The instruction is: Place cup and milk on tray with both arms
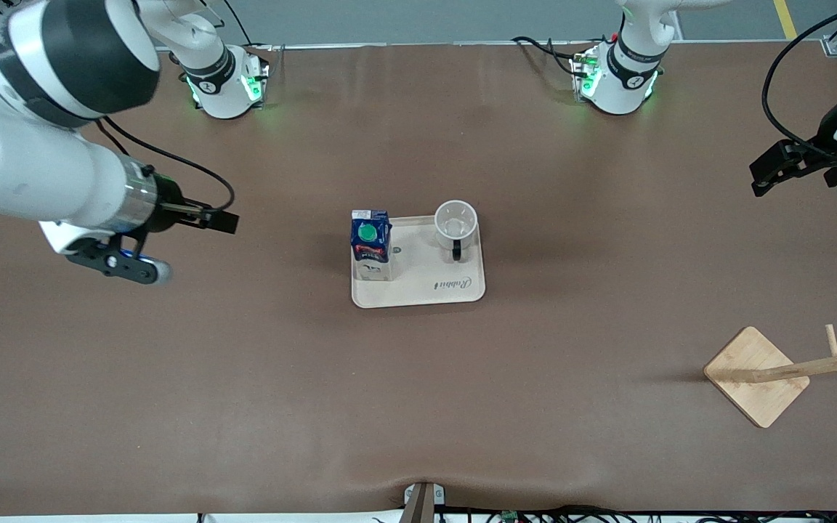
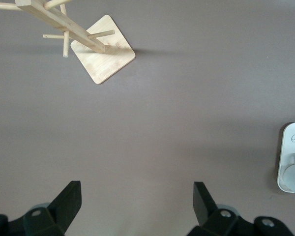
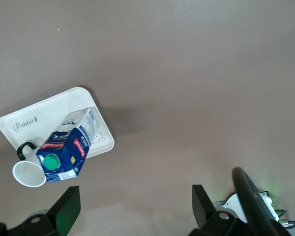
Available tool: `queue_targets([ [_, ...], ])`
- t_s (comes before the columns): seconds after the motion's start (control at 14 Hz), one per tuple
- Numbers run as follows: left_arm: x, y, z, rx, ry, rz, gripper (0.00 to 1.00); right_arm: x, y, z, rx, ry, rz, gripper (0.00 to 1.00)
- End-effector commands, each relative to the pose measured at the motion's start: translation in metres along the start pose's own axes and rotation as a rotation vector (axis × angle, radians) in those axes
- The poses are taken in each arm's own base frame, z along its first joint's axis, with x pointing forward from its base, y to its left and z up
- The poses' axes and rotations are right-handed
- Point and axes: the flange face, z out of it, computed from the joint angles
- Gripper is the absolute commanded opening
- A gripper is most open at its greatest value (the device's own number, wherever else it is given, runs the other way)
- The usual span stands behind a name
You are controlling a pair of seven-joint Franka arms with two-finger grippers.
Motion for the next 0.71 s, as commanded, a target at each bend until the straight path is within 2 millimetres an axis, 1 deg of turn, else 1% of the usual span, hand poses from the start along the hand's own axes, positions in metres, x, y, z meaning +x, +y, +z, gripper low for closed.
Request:
queue_targets([
  [0.0,-0.006,-0.002,-0.007,-0.005,0.014,0.005,1.0,-0.01,0.016,0.006,-0.029,0.045,0.01,1.0],
  [0.14,-0.006,-0.002,-0.007,-0.005,0.014,0.006,1.0,0.006,0.043,0.0,0.005,0.037,-0.006,1.0],
  [0.29,-0.007,-0.001,-0.007,-0.01,0.009,0.01,1.0,0.018,0.076,-0.013,0.04,0.042,-0.029,1.0],
  [0.36,-0.008,-0.001,-0.006,-0.013,-0.004,0.01,1.0,0.012,0.087,-0.027,0.01,0.087,-0.042,1.0],
  [0.43,-0.01,0.0,-0.006,-0.013,-0.01,0.013,1.0,0.004,0.093,-0.038,-0.017,0.126,-0.058,1.0],
  [0.57,-0.016,0.001,-0.013,-0.016,-0.001,0.021,1.0,-0.013,0.098,-0.052,-0.029,0.148,-0.091,1.0],
  [0.64,-0.017,0.003,-0.013,-0.034,-0.008,0.022,1.0,-0.017,0.105,-0.053,-0.038,0.15,-0.106,1.0],
])
